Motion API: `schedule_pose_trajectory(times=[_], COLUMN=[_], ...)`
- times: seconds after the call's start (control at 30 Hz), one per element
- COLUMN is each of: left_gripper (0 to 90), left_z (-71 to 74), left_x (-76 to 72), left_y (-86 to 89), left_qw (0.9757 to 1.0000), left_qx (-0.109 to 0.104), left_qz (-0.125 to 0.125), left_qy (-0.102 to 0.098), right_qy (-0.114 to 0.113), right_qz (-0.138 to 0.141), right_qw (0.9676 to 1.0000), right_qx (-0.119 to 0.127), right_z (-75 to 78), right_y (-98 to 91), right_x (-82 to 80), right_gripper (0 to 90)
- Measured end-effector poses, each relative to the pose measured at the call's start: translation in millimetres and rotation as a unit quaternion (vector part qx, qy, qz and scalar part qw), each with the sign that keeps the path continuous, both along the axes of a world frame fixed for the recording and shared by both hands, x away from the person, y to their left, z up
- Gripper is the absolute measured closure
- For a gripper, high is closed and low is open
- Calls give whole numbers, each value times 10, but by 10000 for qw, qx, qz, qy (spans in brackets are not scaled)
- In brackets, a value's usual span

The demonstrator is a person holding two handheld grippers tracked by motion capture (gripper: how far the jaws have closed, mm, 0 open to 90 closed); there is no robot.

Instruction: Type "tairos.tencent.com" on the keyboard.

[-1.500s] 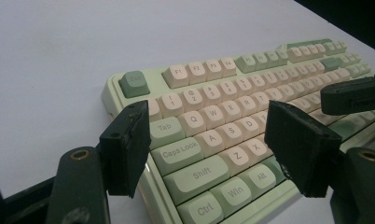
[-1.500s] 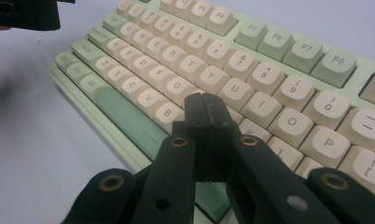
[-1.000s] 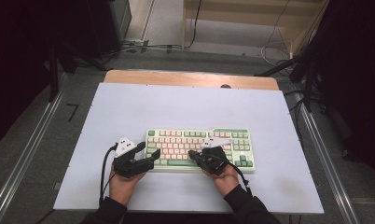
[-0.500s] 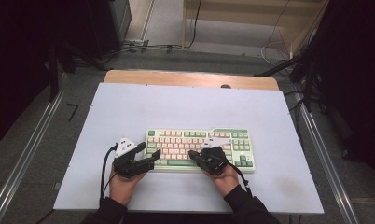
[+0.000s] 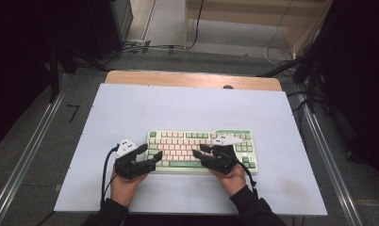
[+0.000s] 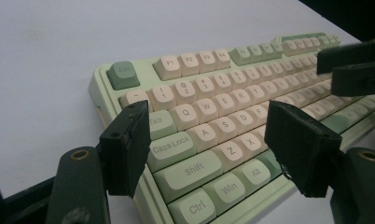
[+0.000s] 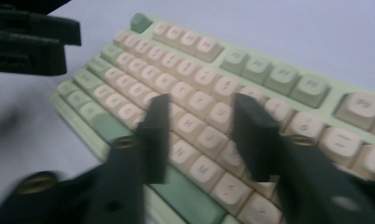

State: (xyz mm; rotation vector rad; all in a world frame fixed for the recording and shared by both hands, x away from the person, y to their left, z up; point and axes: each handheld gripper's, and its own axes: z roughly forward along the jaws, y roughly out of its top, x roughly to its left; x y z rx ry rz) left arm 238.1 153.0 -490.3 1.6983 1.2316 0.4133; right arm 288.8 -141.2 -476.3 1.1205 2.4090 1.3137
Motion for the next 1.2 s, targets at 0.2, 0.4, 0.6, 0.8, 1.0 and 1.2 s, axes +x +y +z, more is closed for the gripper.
schedule_pose_trajectory(times=[0.2,0.4,0.6,0.8,1.0,1.2], left_gripper=[384,897,900,900,900,900], left_z=[3,45,38,20,-3,-21], left_x=[-7,-20,44,81,113,136], left_y=[-47,-106,-234,-326,-383,-422], left_qw=[9999,9985,9974,9961,9949,9943], left_qx=[36,-4,192,209,248,278], left_qz=[-128,-526,-681,-851,-976,-1028], left_qy=[-49,-172,-119,-80,-5,42], right_qy=[-115,-109,-98,-121,-116,-114], right_qz=[-278,-432,-477,-518,-560,-588], right_qw=[9995,9987,9984,9982,9980,9978], right_qx=[-118,-240,-297,-263,-258,-265], right_z=[32,18,3,15,18,18], right_y=[-150,-211,-244,-295,-335,-347], right_x=[51,69,58,30,12,-3], right_gripper=[271,267,267,268,268,268])
